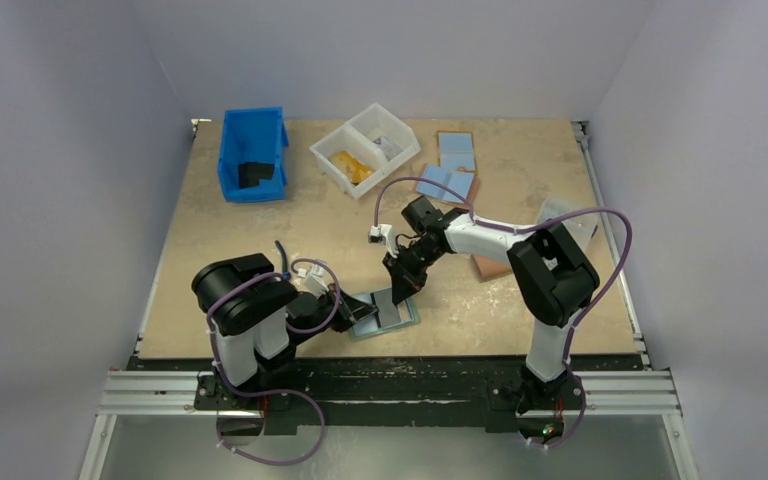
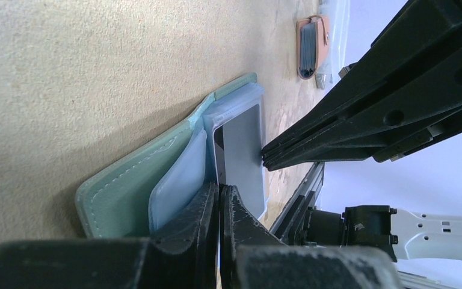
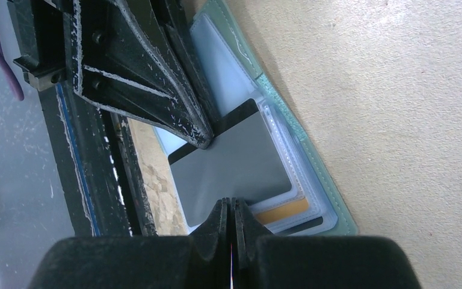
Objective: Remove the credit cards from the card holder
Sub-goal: Remove the credit card from the card holder.
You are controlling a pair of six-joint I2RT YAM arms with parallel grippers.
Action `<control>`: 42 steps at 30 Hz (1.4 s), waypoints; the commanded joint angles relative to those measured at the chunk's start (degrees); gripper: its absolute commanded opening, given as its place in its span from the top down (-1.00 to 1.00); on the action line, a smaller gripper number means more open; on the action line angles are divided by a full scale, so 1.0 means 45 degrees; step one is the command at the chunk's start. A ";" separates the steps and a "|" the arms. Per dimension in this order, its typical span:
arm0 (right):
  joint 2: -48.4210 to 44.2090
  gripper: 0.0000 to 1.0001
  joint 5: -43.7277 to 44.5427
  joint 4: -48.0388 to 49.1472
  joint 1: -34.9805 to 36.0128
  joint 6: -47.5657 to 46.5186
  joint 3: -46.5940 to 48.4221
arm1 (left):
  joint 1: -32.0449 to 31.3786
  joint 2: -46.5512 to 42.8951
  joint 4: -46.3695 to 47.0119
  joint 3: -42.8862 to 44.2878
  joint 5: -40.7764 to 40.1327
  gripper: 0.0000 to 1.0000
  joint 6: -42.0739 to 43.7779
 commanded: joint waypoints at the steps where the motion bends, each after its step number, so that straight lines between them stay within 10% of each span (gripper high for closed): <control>1: 0.0706 0.98 0.0114 -0.0065 0.0578 0.0035 -0.0066 | -0.0102 0.0159 0.2216 0.0011 0.0389 1.00 -0.0003; 12: 0.0196 0.45 0.0983 0.0024 0.0142 -0.0004 -0.0105 | 0.0022 -0.2186 -0.1225 -0.0410 0.0120 1.00 0.1192; 42: -0.0766 0.23 -0.0014 -0.1465 0.0110 -0.2447 0.0312 | 0.0031 -1.1916 -1.4032 0.0516 -0.1746 1.00 0.4499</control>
